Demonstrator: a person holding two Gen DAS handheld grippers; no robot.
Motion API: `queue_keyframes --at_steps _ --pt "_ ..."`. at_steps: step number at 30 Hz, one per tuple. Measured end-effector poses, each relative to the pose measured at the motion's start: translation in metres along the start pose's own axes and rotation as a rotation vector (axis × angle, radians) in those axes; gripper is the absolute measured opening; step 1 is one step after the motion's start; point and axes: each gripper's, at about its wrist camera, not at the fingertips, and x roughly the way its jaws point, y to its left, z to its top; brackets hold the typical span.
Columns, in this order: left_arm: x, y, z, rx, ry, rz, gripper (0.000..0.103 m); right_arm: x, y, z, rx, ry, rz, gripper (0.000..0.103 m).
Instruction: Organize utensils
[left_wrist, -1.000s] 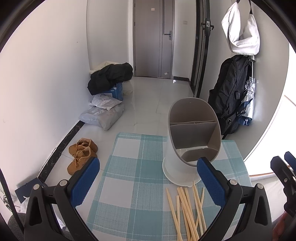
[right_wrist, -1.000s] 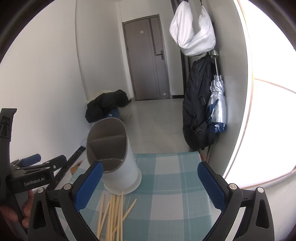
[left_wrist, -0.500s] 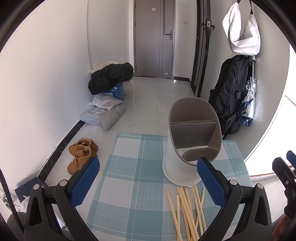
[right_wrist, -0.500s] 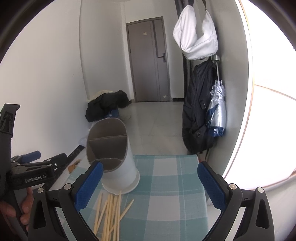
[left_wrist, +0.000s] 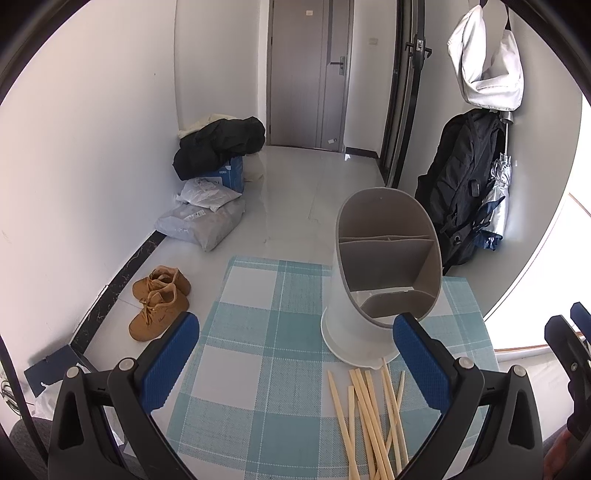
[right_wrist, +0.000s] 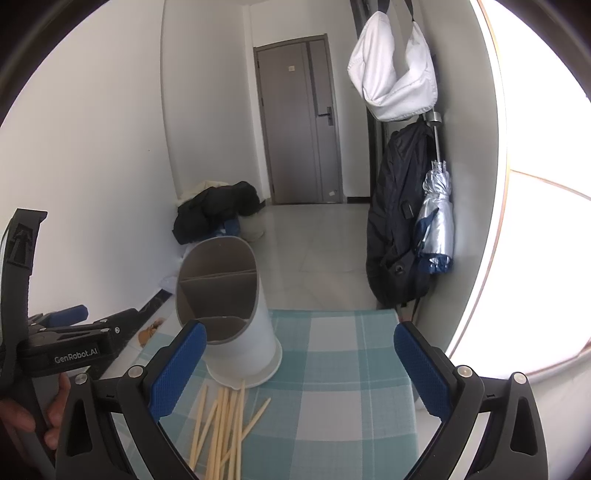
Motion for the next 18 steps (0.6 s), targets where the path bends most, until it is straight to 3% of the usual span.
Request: queue_keyframes --at_steps 10,18 --pt "0.005 0.004 -0.002 -0.035 0.031 -0.007 0.102 0.003 -0.001 -0.001 0.002 0.009 0.006 0.102" --pt "0.040 0.028 -0.021 -0.139 0.215 -0.021 0.102 0.011 -0.004 -0.003 0.019 0.044 -0.025 0.102"
